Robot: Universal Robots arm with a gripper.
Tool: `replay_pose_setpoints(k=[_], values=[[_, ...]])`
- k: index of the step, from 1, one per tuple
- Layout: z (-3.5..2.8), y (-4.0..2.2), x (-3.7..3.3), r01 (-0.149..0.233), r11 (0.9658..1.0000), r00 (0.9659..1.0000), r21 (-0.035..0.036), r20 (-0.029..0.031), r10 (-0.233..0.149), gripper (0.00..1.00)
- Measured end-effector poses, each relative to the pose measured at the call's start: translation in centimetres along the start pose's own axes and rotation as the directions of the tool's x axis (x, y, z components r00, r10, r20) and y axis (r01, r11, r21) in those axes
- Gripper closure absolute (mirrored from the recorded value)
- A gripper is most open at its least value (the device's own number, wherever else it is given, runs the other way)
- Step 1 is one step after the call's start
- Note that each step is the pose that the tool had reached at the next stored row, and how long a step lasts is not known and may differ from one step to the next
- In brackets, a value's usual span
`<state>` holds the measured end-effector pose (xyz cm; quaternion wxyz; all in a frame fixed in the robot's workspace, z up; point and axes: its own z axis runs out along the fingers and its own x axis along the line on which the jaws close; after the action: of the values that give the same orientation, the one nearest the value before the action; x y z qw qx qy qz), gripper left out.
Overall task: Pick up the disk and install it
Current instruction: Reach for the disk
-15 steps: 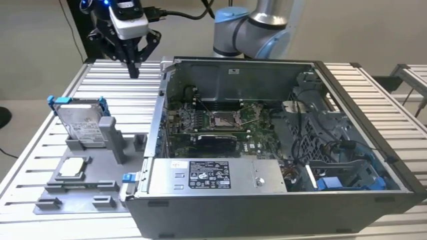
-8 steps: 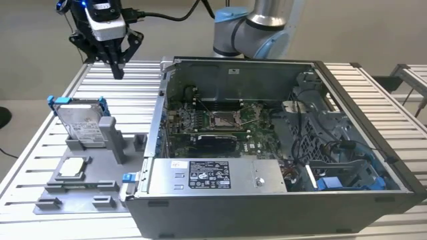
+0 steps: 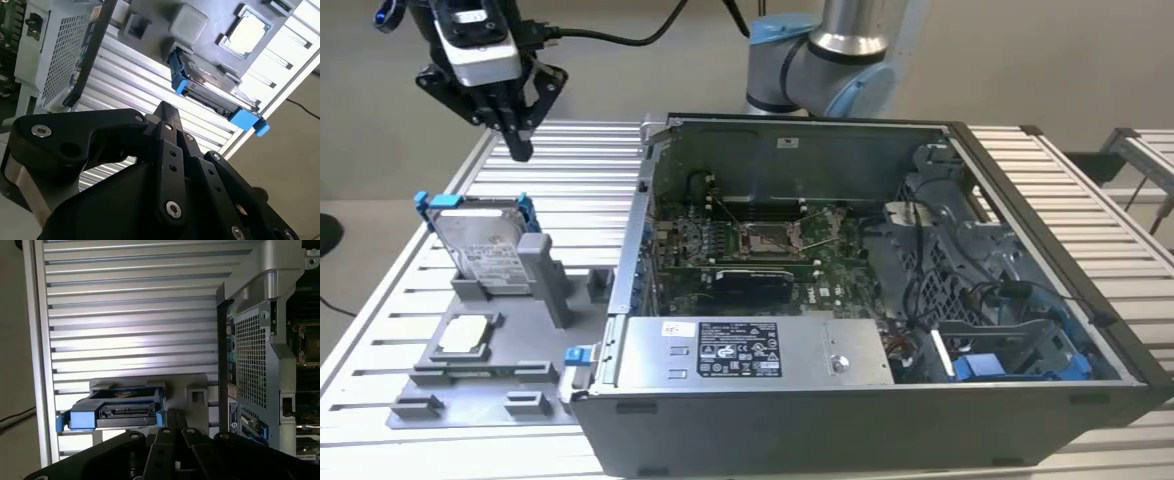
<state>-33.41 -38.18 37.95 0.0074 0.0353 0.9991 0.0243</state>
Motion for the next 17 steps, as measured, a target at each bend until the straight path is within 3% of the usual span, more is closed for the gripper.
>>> replay_pose_setpoints(k=[11, 17], values=[[0.18, -0.37, 5.01, 0.0, 1.0, 1.0, -0.0001, 0.0005, 0.0, 1.0], [0.17, -0.95, 7.61, 0.0, 1.0, 1.0, -0.0004, 0.0042, 0.0, 1.0]])
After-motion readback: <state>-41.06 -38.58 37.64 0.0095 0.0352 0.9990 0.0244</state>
